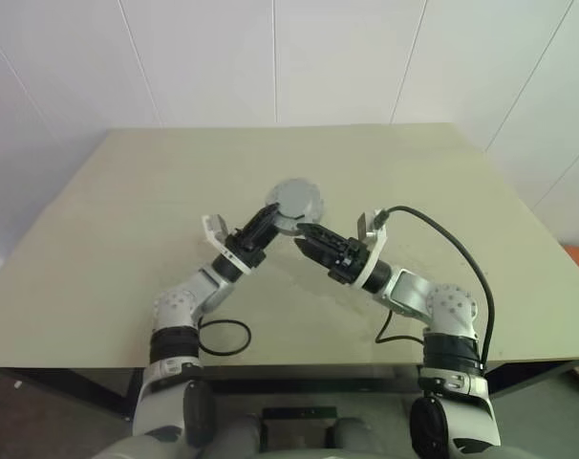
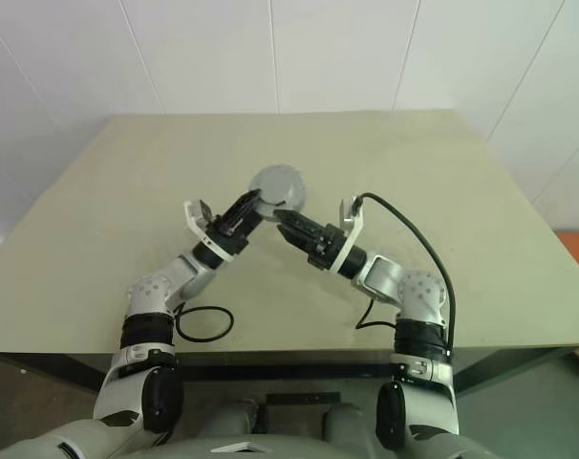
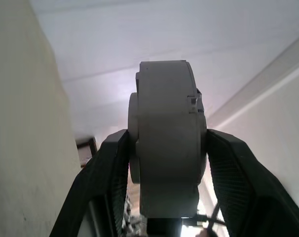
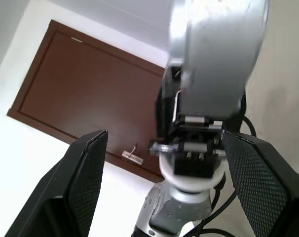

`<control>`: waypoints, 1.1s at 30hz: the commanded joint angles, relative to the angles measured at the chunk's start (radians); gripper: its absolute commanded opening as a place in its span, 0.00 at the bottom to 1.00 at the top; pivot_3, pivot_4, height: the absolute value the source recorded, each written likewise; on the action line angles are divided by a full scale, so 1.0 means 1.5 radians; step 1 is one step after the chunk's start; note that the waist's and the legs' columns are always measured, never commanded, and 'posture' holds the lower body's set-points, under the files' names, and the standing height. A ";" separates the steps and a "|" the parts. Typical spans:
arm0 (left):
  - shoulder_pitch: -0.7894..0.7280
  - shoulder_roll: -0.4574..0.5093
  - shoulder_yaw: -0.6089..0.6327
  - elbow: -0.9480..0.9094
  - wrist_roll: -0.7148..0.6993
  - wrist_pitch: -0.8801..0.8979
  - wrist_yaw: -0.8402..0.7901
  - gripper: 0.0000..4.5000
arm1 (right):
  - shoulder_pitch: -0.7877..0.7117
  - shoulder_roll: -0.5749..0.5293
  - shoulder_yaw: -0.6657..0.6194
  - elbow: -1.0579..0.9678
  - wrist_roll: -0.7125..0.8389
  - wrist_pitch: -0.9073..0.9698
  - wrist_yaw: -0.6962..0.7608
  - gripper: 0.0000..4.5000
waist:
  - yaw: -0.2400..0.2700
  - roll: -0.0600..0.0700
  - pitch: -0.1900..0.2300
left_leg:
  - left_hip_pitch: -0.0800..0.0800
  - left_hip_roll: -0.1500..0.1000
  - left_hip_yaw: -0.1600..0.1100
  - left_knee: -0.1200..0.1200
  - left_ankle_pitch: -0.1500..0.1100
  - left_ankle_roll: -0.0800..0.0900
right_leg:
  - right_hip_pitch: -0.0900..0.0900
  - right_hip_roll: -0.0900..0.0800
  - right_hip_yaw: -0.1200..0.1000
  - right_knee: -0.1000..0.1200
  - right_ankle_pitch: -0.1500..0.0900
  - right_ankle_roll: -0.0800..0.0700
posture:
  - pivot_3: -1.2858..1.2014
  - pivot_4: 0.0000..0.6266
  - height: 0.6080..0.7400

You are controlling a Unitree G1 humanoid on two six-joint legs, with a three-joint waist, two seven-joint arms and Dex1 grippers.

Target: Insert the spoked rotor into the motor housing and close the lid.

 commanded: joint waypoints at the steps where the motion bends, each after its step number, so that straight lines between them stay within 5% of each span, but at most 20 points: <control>1: -0.042 -0.003 0.040 -0.005 -0.037 -0.048 0.008 0.47 | -0.012 -0.012 0.022 -0.035 -0.009 -0.016 0.022 0.85 | 0.001 0.000 0.000 | 0.000 0.000 0.000 0.000 0.000 0.000 | 0.000 0.000 0.000 0.000 0.000 0.001 | 0.52 0.00 1.00; 10: -0.060 -0.011 0.049 -0.014 0.030 -0.202 0.049 0.47 | 0.017 -0.085 0.205 -0.108 -0.303 -0.310 0.122 0.85 | 0.003 -0.001 0.000 | 0.000 -0.001 0.001 0.000 0.000 0.000 | 0.001 0.000 0.000 0.000 0.001 0.002 | 0.52 0.00 1.00; 19: -0.042 -0.016 0.046 -0.003 0.088 -0.296 0.077 0.47 | 0.035 -0.133 0.321 -0.041 -0.555 -0.626 0.191 0.85 | 0.002 -0.002 0.001 | 0.000 0.000 0.002 0.001 0.000 0.000 | 0.001 0.001 0.000 -0.001 0.002 0.003 | 0.52 0.00 1.00; 33: -0.059 0.005 0.057 0.088 0.177 -0.463 0.117 0.47 | 0.031 -0.121 0.342 0.035 -0.654 -0.765 0.208 0.85 | 0.003 -0.003 0.001 | 0.000 0.000 0.001 0.002 0.000 0.000 | 0.001 0.001 0.000 0.000 0.002 0.003 | 0.52 0.00 1.00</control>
